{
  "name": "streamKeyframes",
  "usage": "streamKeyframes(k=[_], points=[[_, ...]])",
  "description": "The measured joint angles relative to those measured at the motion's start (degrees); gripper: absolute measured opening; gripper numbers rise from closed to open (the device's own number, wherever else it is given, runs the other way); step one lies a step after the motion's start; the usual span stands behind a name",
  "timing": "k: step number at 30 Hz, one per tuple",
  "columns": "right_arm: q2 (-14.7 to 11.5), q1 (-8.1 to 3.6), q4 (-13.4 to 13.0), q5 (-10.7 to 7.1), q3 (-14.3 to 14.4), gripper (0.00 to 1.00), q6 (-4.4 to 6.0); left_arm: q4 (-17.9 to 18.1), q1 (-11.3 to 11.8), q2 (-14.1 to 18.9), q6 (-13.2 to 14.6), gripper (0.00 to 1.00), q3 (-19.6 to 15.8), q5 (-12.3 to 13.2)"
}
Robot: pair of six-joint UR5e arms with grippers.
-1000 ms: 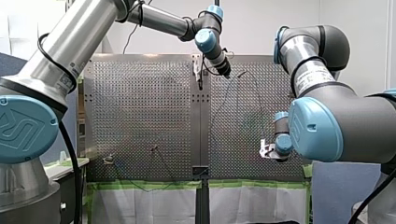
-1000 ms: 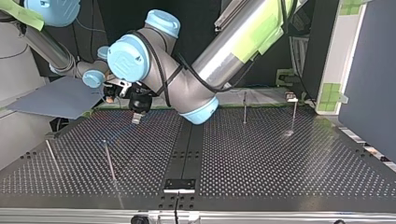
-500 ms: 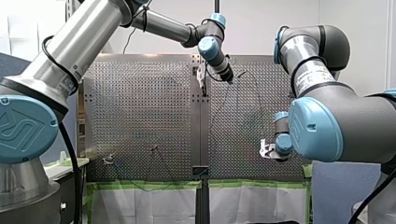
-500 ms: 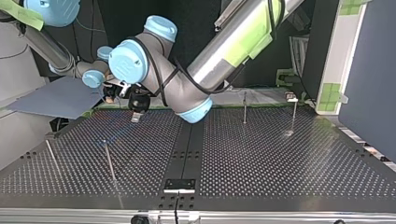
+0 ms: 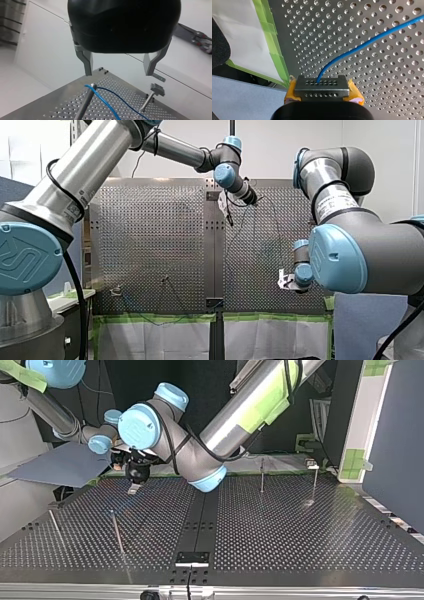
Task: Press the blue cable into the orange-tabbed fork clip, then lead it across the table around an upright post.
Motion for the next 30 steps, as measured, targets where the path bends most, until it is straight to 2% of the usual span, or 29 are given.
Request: streamKeyframes(k=[10,13,19,23,30], points=[[0.0,0.04,0.0,0.01,0.0,0.0,-0.1,2.1,0.3,0.0,-6.0,1.0,0.0,-4.3],[0.0,0.06,0.0,0.01,0.0,0.0,-0.15,3.5,0.4,-0.1,-7.7,1.0,0.0,-4.7],[0.0,0.06,0.0,0.01,-0.1,0.0,-0.18,4.8,0.5,-0.1,-10.8,1.0,0.0,-4.5],[0.0,0.08,0.0,0.0,0.0,0.0,-0.23,4.8,0.4,-0.3,-12.4,1.0,0.0,-3.4],[-0.1,0.09,0.1,0.0,0.0,0.0,-0.42,4.4,0.1,-1.4,-13.6,1.0,0.0,-1.9]])
